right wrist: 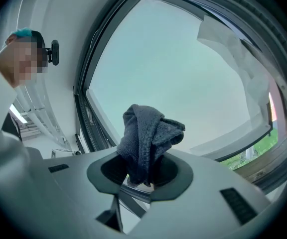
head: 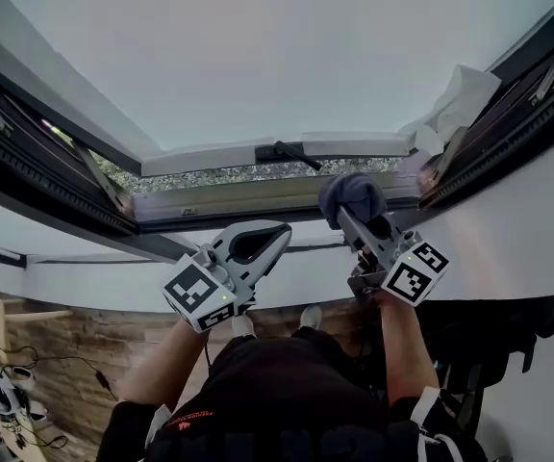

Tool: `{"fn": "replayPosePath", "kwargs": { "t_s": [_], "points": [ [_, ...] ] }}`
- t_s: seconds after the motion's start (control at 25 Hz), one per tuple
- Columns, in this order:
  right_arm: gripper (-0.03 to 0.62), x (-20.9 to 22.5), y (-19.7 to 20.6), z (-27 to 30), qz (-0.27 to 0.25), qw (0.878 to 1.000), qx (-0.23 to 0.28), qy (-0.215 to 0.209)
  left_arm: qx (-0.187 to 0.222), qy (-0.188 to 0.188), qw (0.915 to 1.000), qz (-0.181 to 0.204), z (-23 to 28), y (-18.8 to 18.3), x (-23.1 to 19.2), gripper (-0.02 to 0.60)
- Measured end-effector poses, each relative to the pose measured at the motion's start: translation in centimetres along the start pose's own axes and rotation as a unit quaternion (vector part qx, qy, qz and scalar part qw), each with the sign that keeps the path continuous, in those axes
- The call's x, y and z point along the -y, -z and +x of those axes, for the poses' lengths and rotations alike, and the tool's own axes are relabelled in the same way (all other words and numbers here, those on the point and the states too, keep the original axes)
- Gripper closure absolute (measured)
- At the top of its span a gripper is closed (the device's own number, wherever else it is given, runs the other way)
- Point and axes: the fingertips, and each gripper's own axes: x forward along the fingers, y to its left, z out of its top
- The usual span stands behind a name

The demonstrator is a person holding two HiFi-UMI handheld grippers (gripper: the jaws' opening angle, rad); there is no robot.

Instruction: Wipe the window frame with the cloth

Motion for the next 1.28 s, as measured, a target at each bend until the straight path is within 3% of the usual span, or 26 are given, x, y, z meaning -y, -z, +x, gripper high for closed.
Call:
{"fn": "replayPosePath", "kwargs": {
  "t_s": [0.6, 1.28],
  "points": [
    [0.488, -3.3, 0.1, 2.8, -0.017, 0.999, -0.010, -0.037, 0.015, -0.032, 0.9994, 0.004, -2.6, -0.9, -1.8, 0.561],
    [0.488, -3.2, 0.0, 4.6, -0.025, 0.998, -0.021, -0.047, 0.020, -0.042, 0.9989, 0.000, -2.4, -1.2, -3.6, 0.561]
  ]
}}
